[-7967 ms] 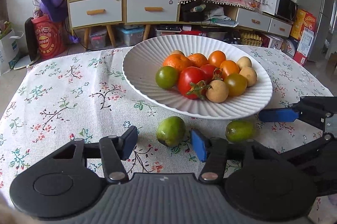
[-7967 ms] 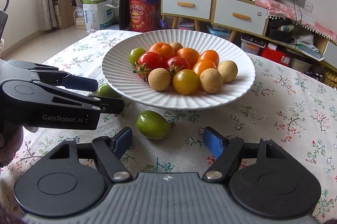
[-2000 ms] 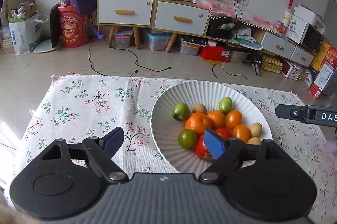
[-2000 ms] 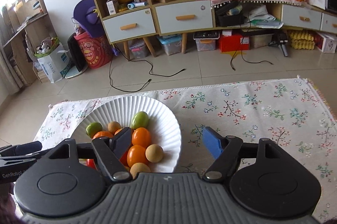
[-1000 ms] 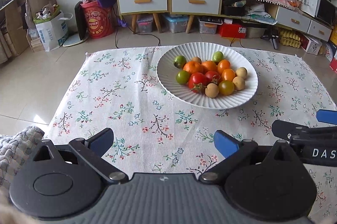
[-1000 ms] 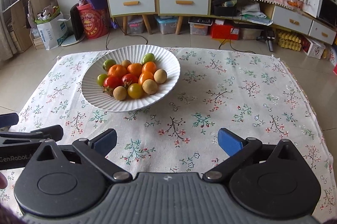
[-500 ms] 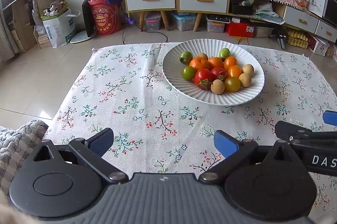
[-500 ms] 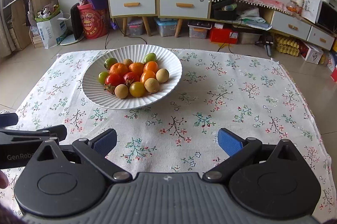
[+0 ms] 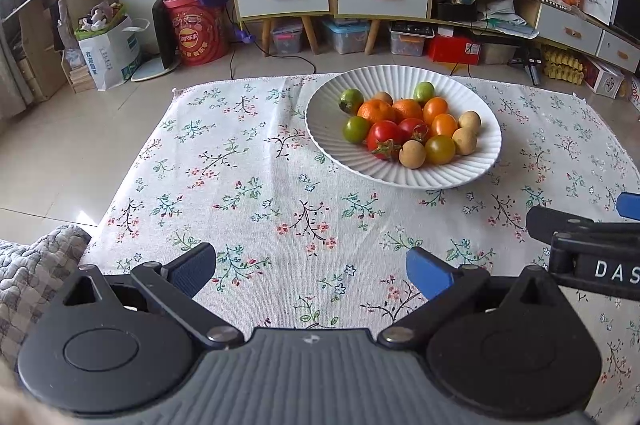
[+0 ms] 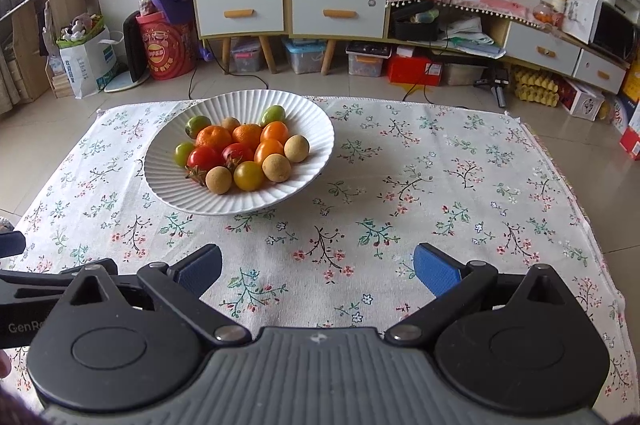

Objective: Organize fruits

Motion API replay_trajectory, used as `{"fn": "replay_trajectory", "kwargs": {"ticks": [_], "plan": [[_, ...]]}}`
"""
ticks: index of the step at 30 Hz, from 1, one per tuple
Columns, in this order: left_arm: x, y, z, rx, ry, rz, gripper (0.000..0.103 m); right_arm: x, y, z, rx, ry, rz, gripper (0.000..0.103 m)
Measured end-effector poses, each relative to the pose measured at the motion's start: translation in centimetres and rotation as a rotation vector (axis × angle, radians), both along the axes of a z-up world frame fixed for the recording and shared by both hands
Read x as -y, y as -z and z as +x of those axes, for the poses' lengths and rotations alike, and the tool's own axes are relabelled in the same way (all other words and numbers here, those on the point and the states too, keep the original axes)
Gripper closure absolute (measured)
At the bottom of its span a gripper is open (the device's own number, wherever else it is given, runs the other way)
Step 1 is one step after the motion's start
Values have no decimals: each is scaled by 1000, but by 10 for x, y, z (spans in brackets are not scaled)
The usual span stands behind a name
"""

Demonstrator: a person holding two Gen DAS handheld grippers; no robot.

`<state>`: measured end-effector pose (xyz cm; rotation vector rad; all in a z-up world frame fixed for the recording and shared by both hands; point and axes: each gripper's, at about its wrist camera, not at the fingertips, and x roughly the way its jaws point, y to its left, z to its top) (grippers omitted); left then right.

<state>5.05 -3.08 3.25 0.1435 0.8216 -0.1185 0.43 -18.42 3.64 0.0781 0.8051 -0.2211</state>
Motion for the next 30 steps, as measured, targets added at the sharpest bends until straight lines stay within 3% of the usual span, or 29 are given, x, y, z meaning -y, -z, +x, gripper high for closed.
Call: {"fn": "replay_trajectory", "kwargs": {"ticks": [30], "plan": [[0,2,-2,-4,5,16,4,3,-3,-3,15,1,10,1]]}}
